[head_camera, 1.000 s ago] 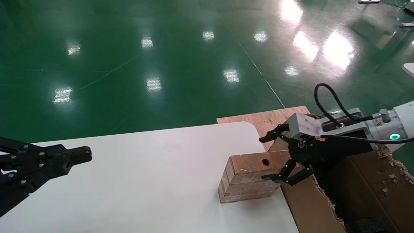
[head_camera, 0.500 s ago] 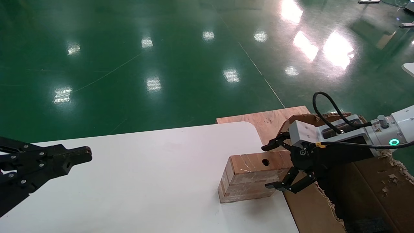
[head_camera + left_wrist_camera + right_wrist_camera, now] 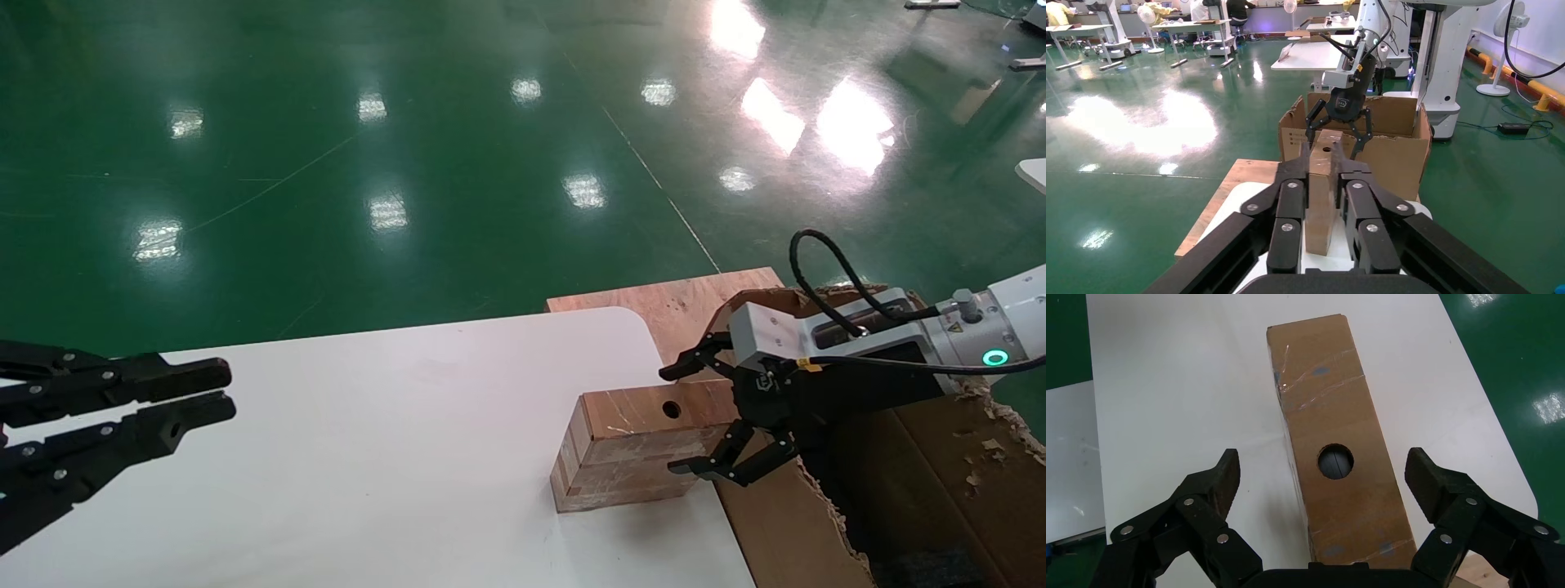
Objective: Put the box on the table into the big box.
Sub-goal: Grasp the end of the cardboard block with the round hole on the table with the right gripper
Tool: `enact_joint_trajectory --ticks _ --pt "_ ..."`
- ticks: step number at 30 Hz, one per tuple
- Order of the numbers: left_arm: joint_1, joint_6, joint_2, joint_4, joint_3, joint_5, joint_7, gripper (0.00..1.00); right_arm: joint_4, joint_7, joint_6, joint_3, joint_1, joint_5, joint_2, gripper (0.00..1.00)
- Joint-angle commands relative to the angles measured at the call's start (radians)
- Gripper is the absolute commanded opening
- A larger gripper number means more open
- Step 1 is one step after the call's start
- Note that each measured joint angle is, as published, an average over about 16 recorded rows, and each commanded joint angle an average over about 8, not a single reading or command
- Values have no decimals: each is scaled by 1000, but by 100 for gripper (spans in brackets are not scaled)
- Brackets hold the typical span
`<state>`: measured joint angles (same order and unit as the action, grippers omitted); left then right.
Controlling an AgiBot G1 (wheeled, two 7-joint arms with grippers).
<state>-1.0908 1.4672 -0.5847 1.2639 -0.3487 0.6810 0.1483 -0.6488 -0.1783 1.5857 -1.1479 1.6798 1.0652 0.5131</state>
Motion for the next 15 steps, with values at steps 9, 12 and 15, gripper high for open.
enact_joint_trajectory --ticks 9,12,15 --pt "0 0 0 0 0 0 0 100 -3 1 0 5 -3 1 -1 0" --pt "0 0 0 0 0 0 0 100 -3 1 0 6 -4 1 -1 0" --pt "0 0 0 0 0 0 0 100 -3 1 0 6 -4 1 -1 0"
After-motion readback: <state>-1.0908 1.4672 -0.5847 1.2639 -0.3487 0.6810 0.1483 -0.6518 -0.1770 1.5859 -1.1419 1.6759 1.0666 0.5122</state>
